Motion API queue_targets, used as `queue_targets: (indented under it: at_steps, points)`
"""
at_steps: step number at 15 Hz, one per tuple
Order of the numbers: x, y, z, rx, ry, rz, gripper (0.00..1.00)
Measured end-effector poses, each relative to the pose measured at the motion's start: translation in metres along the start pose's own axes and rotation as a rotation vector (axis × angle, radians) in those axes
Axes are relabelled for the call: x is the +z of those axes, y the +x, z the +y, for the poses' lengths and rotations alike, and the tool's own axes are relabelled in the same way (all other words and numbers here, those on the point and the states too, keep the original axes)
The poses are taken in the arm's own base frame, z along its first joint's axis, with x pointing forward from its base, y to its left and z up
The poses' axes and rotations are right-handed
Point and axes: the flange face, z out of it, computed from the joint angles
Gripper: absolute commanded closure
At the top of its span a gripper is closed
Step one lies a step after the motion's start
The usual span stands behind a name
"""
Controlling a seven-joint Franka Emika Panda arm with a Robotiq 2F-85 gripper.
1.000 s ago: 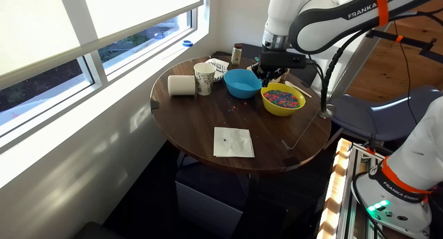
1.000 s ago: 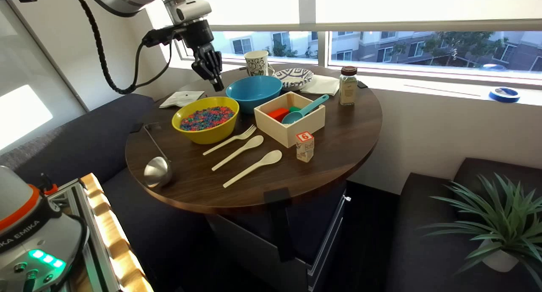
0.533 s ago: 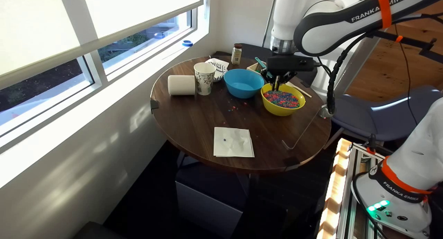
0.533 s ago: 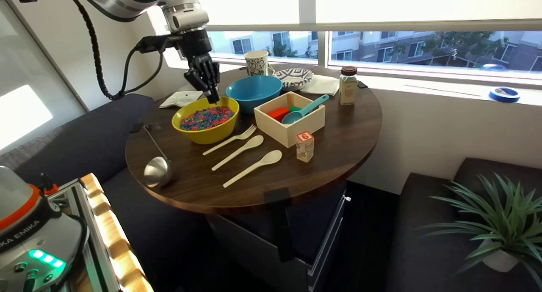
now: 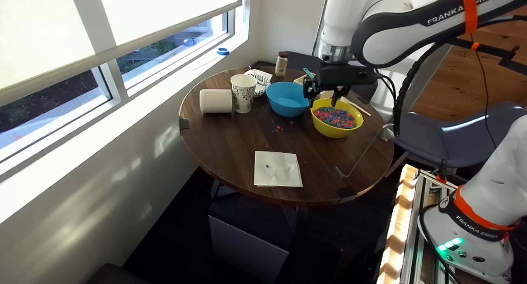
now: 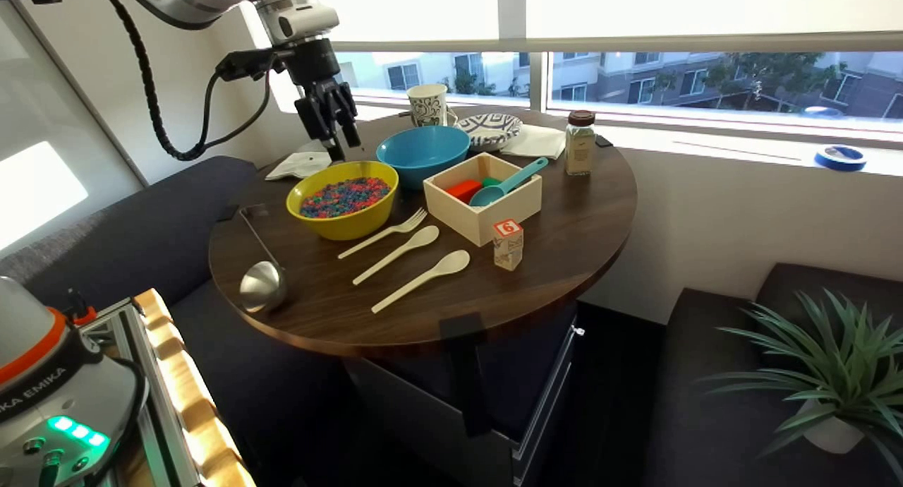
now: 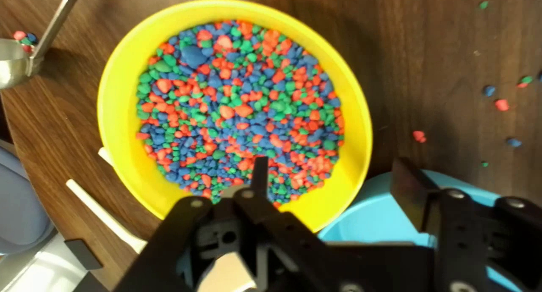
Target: Put the cereals inside the bowl
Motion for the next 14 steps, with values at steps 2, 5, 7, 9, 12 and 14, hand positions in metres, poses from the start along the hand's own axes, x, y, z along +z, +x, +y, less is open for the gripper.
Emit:
queue_targets:
  at_steps: [2, 5, 7, 9, 12, 14]
  points:
    - [-0.012, -0.015, -0.014, -0.061, 0.047, -0.006, 0.0]
    - [-0.024, -0.039, -0.038, -0.132, 0.121, -0.04, 0.0]
    - [-0.027, -0.051, -0.055, -0.159, 0.16, -0.064, 0.0]
    - [-0.025, -0.057, -0.071, -0.174, 0.191, -0.076, 0.0]
    - [-0.014, -0.051, -0.09, -0.174, 0.214, -0.083, 0.0]
    - [-0.005, -0.044, -0.1, -0.172, 0.223, -0.086, 0.0]
